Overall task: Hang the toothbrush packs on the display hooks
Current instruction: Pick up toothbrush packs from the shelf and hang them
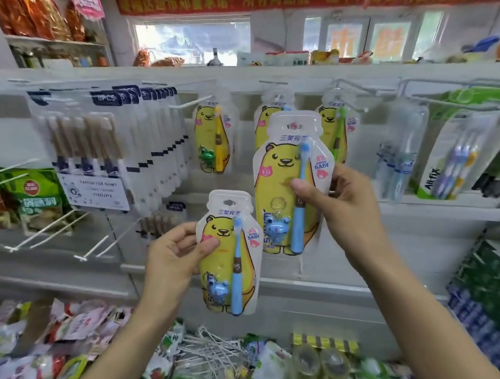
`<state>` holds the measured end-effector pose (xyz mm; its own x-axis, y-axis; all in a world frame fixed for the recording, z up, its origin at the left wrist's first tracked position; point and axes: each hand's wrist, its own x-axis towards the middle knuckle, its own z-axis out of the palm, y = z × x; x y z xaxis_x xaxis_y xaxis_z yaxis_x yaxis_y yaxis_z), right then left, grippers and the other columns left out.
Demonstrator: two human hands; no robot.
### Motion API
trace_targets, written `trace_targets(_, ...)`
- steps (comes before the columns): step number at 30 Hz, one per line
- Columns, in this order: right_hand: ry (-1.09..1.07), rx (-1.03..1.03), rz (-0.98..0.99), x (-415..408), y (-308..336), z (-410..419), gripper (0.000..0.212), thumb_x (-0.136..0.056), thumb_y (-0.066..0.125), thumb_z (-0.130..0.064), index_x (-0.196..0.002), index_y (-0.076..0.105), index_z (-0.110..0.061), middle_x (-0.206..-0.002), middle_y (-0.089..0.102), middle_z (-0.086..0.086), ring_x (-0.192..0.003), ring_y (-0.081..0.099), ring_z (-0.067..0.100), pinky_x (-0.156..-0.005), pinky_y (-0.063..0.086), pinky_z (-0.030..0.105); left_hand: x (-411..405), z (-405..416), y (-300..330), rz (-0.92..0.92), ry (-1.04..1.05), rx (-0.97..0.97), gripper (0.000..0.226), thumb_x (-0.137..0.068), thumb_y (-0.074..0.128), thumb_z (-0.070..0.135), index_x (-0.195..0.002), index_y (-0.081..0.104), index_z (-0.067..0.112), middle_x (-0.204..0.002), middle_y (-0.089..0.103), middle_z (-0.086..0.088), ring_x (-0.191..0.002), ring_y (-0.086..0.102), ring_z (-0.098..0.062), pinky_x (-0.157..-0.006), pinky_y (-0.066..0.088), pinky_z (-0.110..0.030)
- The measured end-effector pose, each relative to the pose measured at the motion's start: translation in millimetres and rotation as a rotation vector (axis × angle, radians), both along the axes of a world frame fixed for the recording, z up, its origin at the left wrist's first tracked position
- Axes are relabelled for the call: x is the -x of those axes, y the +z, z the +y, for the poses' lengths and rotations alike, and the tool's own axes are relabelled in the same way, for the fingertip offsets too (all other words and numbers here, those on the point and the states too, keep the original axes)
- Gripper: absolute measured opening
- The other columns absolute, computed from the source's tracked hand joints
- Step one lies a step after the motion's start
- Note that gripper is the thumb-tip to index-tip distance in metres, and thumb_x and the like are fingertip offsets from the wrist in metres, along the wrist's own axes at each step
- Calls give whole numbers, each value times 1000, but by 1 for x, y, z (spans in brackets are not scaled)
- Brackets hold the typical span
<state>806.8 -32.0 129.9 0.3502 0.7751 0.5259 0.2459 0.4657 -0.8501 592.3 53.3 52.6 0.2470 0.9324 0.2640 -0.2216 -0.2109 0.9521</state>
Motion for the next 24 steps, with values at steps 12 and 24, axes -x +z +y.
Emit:
trace_targets(12, -28, -72, -17, 6, 19, 30, 13, -90, 70, -10, -97, 70, -20, -86, 77, -15, -80, 73, 1, -67, 53, 12, 0, 26, -6, -31, -38, -7, 27, -71, 73, 9, -98, 70, 6, -91, 78, -9, -74, 75, -19, -56, 59, -26)
trace_targets(24, -47, -16, 5, -6, 18, 61, 14, -92, 69, -11, -106, 72, -15, -95, 78, -6, -88, 75, 9, -73, 56, 18, -2, 33, -13, -47, -43, 7, 24, -71, 71, 8, -95, 70, 6, -88, 78, -9, -72, 75, -18, -53, 57, -24)
